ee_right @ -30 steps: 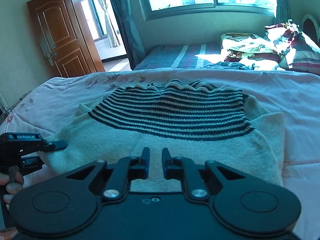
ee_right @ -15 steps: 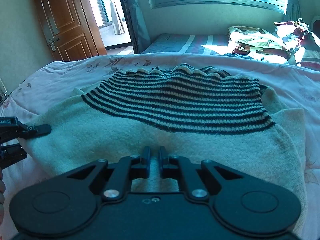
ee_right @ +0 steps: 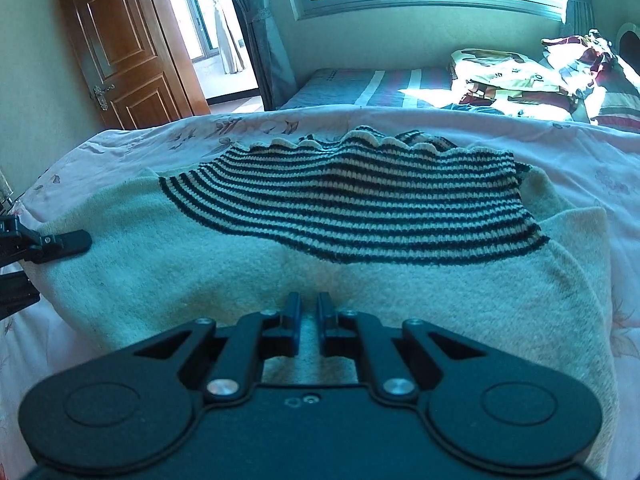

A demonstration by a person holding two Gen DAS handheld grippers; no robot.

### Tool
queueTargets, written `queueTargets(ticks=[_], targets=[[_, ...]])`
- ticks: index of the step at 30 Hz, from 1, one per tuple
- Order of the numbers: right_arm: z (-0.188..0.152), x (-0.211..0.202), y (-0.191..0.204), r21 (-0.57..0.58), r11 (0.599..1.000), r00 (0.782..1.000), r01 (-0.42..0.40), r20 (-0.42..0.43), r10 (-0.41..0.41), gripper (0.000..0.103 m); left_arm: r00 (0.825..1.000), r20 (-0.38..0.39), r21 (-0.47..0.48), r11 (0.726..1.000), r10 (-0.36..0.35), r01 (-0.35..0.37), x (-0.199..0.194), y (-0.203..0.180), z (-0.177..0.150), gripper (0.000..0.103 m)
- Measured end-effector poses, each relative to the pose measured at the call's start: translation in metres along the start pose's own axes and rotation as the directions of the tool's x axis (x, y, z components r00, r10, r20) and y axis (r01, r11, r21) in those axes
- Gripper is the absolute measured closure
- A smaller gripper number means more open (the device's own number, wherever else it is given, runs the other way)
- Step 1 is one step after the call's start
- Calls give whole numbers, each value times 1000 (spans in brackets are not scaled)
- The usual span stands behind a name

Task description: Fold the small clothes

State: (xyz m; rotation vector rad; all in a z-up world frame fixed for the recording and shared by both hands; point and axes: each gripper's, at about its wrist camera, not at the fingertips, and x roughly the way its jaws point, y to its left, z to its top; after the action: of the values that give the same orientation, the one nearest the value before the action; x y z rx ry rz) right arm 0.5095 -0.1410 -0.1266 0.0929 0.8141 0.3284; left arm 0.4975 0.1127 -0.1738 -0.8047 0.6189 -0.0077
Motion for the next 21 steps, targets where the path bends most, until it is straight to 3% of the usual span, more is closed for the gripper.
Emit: queueTargets(ticks=[13,17,21], targets=[[0,0,-8,44,999,1000,-28,2,28,96,999,-4,108,994,-37,37,-13,-35,9,86],[1,-20,-28,180,981,996,-68,64,57,83,998,-27,187,980,-58,62,-8,-69,5,86],[-4,-57,-70,343,935,985,-87,169,30,83,993,-76,303,947,-87,106,0,-114,-6,86]])
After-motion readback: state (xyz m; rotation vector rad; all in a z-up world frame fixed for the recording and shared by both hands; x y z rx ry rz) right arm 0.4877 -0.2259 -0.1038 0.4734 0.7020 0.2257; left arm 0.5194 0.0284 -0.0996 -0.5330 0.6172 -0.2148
